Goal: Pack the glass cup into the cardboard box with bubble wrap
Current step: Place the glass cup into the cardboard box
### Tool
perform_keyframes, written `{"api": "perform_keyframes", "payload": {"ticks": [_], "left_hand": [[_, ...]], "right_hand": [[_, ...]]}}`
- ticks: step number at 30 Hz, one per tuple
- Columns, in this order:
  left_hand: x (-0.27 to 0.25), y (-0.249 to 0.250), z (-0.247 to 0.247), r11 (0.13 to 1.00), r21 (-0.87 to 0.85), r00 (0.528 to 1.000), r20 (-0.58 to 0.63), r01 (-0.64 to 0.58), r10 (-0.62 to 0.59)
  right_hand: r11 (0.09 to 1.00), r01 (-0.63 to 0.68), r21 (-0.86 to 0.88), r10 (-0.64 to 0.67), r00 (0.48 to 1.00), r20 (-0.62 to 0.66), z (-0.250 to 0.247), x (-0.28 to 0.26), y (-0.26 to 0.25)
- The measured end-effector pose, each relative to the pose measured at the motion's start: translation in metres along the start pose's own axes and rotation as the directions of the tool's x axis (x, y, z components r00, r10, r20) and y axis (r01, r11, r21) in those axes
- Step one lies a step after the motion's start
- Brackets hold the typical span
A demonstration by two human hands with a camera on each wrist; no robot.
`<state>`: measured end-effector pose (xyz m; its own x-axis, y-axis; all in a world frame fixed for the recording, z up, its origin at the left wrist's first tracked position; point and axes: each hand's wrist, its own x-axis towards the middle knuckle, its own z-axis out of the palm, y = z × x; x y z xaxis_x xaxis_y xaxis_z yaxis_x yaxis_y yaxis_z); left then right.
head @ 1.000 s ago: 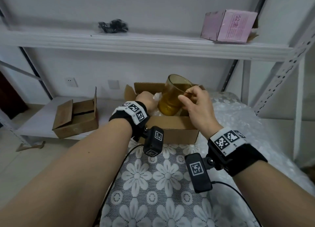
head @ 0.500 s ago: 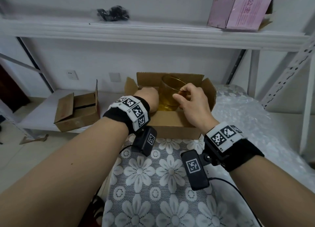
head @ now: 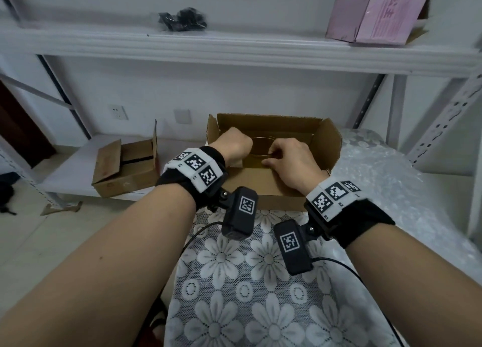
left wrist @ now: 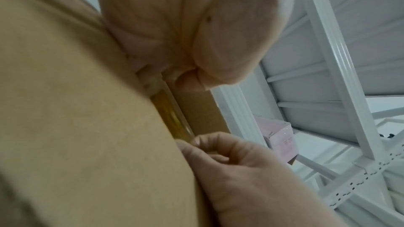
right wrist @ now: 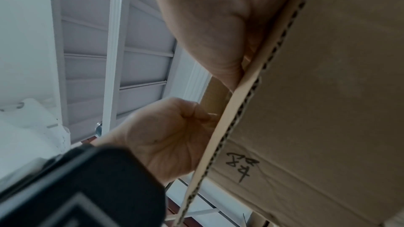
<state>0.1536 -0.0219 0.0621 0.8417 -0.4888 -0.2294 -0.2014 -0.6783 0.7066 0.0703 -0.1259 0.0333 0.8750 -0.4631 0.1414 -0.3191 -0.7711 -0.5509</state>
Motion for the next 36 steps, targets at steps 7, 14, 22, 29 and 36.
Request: {"api": "perform_keyframes", "payload": {"ticks": [7,14,22,29,36], "left_hand": [[0.005,-0.015,0.006,0.977,0.181,0.994,0.003,-0.111,0.112],[0.009,-0.016,0.014,0.956,0.274,0.993,-0.025,-0.106,0.117],[0.002,-0.012,0.013,0.953,0.267,0.988,-0.022,-0.142,0.153],[-0.019,-0.006,0.008,0.966,0.139,0.969,-0.086,-0.217,0.230],[-0.047,0.011,0.018,0.925,-0.101,0.891,-0.326,-0.367,0.317]], "right_hand": [[0.999,0.006,-0.037,-0.005,1.000,0.016,-0.002,-0.001,0.000],[0.997,0.015,-0.077,-0.012,0.999,0.036,-0.004,0.002,0.000],[0.997,-0.020,-0.074,0.031,0.987,0.155,-0.014,0.009,-0.003],[0.997,0.080,0.015,-0.080,0.997,-0.024,-0.036,-0.016,-0.001],[0.981,0.126,0.148,-0.081,0.957,-0.277,-0.054,-0.046,0.007]]}}
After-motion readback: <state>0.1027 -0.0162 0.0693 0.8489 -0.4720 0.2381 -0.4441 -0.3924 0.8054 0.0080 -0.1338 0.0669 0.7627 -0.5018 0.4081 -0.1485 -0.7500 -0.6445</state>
